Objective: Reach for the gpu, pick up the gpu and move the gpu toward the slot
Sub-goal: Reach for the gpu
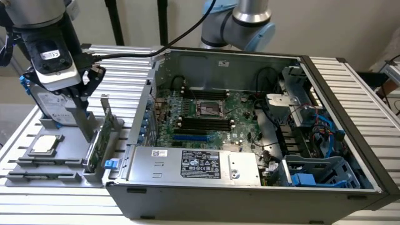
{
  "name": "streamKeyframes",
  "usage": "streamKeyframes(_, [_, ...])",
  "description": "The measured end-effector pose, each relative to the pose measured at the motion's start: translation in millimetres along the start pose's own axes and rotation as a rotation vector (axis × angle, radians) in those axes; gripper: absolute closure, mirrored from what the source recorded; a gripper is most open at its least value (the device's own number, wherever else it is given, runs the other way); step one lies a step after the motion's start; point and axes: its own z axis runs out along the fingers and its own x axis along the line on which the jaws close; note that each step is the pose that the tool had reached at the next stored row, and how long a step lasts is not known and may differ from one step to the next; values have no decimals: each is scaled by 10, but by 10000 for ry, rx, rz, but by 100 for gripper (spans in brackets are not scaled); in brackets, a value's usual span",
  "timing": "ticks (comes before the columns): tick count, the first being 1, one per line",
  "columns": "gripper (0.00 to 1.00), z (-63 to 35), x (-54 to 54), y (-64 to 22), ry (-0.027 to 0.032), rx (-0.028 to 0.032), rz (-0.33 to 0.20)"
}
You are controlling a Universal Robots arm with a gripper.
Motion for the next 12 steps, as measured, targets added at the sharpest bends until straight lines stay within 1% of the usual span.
streamKeyframes(2, [89,2,-50,-39,2,0,-1])
streamKeyframes(12, [89,3,-54,-43,3,-2,0])
